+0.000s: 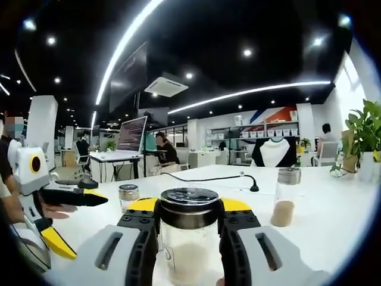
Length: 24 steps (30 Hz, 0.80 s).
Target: Rotate the seasoning bottle until the label or dispensing opening points toward the visible target arrow and the bottle remains upright within the marked orientation range
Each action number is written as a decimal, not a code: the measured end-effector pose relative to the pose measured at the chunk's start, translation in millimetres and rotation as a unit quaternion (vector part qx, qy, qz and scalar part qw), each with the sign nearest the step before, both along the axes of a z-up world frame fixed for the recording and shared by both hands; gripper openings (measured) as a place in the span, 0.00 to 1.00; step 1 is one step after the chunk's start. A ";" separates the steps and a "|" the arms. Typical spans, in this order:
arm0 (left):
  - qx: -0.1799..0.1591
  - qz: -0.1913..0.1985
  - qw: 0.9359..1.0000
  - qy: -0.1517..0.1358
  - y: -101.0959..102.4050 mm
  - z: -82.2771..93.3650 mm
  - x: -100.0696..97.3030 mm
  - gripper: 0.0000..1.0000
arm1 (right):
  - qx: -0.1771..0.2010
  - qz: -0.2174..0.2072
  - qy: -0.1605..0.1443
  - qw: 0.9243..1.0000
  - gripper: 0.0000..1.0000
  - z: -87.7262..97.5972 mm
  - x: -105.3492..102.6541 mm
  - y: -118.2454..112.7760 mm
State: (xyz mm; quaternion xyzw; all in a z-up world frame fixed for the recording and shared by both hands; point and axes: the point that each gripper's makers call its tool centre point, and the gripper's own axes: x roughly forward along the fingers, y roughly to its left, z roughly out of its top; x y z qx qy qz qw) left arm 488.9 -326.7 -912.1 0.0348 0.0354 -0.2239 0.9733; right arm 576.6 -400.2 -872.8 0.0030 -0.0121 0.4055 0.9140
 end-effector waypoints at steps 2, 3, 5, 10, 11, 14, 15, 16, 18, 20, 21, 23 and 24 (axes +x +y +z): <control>-0.007 0.000 1.000 -0.004 1.6 3.4 -0.9 0.94 | 0.001 0.002 0.001 1.000 0.36 -0.4 -0.5 0.5; -0.005 0.000 1.000 -0.003 1.7 3.4 -0.9 0.94 | 0.001 0.003 0.000 1.000 0.36 -0.6 -0.8 1.0; 0.000 0.003 1.000 -0.003 3.5 3.2 -1.1 0.94 | -0.005 0.005 -0.007 1.000 0.36 -1.4 -0.3 1.6; 0.002 0.011 1.000 0.005 8.9 1.2 -0.7 0.93 | 0.006 0.012 -0.002 1.000 0.36 -4.1 -0.3 1.6; 0.001 0.012 1.000 0.007 9.8 0.8 -0.4 0.93 | 0.007 0.012 -0.001 1.000 0.36 -4.1 -0.4 1.8; -0.002 0.016 1.000 0.009 11.3 1.0 0.4 0.93 | 0.007 0.012 -0.003 1.000 0.36 -4.1 -1.3 1.8; -0.003 0.016 1.000 0.009 11.3 1.2 0.6 0.93 | 0.004 0.015 -0.006 1.000 0.36 -4.3 -2.5 2.1; -0.002 0.017 1.000 0.010 11.3 1.4 0.7 0.93 | 0.002 0.016 -0.008 1.000 0.36 -4.7 -3.1 2.1; 0.002 0.015 1.000 0.011 10.4 1.3 1.2 0.93 | 0.002 0.021 -0.012 1.000 0.36 -5.3 -4.6 2.6; 0.002 0.015 1.000 0.010 9.7 1.7 1.7 0.92 | 0.001 0.020 -0.013 1.000 0.36 -5.4 -5.2 3.4; 0.002 0.014 1.000 0.010 9.0 2.0 2.0 0.92 | 0.001 0.020 -0.013 1.000 0.36 -5.4 -5.1 3.6; 0.001 0.013 1.000 0.010 8.1 2.6 2.5 0.92 | 0.003 0.017 -0.012 1.000 0.37 -5.7 -4.8 2.9; 0.001 0.013 1.000 0.011 7.6 2.8 2.5 0.92 | 0.003 0.016 -0.012 1.000 0.37 -5.8 -5.0 2.9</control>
